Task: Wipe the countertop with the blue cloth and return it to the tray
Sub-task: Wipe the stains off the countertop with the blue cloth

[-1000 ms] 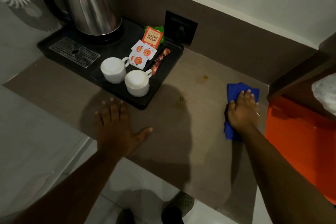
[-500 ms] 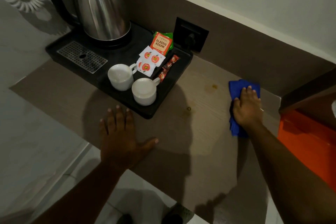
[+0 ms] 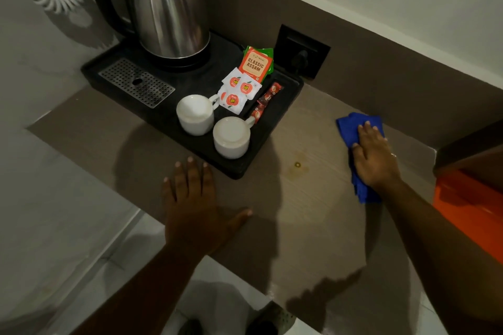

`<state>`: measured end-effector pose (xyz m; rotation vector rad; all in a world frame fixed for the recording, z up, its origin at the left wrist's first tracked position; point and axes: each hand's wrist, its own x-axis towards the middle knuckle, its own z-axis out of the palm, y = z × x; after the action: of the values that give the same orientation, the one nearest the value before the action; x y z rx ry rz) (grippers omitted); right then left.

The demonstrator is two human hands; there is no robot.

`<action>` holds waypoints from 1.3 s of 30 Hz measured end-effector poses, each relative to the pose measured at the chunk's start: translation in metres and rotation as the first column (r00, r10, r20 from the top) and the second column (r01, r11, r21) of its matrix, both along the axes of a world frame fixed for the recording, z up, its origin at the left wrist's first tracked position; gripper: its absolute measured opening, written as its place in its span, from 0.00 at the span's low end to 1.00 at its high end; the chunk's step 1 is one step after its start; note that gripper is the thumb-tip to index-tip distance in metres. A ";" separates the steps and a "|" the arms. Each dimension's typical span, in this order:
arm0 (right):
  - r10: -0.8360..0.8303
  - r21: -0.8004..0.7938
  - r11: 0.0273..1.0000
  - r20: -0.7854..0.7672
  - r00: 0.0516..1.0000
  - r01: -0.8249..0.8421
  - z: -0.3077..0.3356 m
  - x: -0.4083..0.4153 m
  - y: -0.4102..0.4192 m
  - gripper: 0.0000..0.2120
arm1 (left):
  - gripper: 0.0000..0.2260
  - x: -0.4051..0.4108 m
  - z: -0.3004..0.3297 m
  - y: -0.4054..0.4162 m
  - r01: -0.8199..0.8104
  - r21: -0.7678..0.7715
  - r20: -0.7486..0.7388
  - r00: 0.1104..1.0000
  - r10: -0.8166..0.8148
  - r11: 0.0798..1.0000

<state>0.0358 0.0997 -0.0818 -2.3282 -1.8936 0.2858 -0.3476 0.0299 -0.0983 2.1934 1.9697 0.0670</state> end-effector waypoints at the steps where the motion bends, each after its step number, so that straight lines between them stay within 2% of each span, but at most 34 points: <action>1: -0.053 0.007 0.999 0.013 0.999 0.052 0.000 -0.007 0.012 0.26 | 0.57 0.000 -0.001 0.000 -0.002 0.003 0.011 1.000 0.002 1.000; 4: -0.106 -0.012 0.994 0.004 0.994 0.106 0.001 -0.039 0.045 0.27 | 0.57 0.000 -0.004 -0.001 0.003 0.015 0.019 1.000 -0.003 1.000; 8: 0.151 -0.006 0.988 -0.078 0.985 -0.152 -0.002 -0.090 0.031 0.27 | 0.57 0.000 -0.003 -0.001 0.009 0.019 -0.004 1.000 -0.009 1.000; 10: 0.244 -0.006 0.969 -0.092 0.965 -0.245 0.002 -0.085 -0.005 0.28 | 0.57 0.001 0.000 -0.001 0.005 -0.001 -0.009 1.000 -0.005 1.000; 12: 0.271 0.000 0.962 -0.086 0.959 -0.272 0.003 -0.057 -0.036 0.28 | 0.57 0.000 0.000 0.000 0.000 -0.006 0.003 1.000 0.000 1.000; 16: 0.077 -0.001 0.997 -0.032 0.997 -0.077 0.004 -0.023 -0.041 0.25 | 0.57 -0.001 -0.003 0.000 0.005 0.014 0.021 1.000 -0.005 1.000; 19: -0.096 0.009 0.995 -0.007 0.995 0.096 0.004 -0.054 -0.009 0.26 | 0.58 -0.001 -0.004 0.000 0.006 0.017 0.017 1.000 -0.007 1.000; 21: -0.122 0.009 0.992 -0.026 0.992 0.122 0.006 -0.084 0.006 0.27 | 0.59 -0.002 -0.004 0.001 0.003 -0.012 0.002 1.000 -0.003 1.000; 25: 0.160 0.033 0.987 -0.046 0.986 -0.158 0.002 -0.135 -0.017 0.26 | 0.60 -0.001 -0.004 0.002 0.000 -0.018 -0.021 1.000 -0.001 1.000; 28: 0.294 -0.007 0.956 -0.040 0.955 -0.294 0.003 -0.101 -0.055 0.26 | 0.59 -0.011 -0.002 0.005 0.080 -0.009 -0.043 0.996 -0.080 0.997; 30: 0.213 -0.009 0.977 -0.039 0.976 -0.214 0.006 -0.065 -0.072 0.25 | 0.57 -0.025 -0.002 0.010 0.170 0.010 -0.049 0.984 -0.169 0.985; 33: 0.005 -0.003 1.000 -0.004 1.000 -0.005 0.004 -0.052 -0.066 0.25 | 0.55 -0.035 -0.002 0.015 0.211 0.049 -0.058 0.976 -0.208 0.976; 37: -0.252 -0.002 0.968 0.005 0.968 0.252 0.008 -0.106 -0.030 0.27 | 0.56 -0.033 -0.001 0.014 0.206 0.052 -0.064 0.977 -0.203 0.977; 39: -0.243 0.011 0.970 -0.019 0.970 0.243 0.006 -0.146 -0.024 0.28 | 0.57 -0.034 -0.001 0.015 0.198 0.047 -0.062 0.979 -0.195 0.979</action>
<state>-0.1098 0.0753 -0.0753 -2.5059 -1.5746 0.2637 -0.3812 0.0450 -0.0990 2.4387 1.7867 0.0283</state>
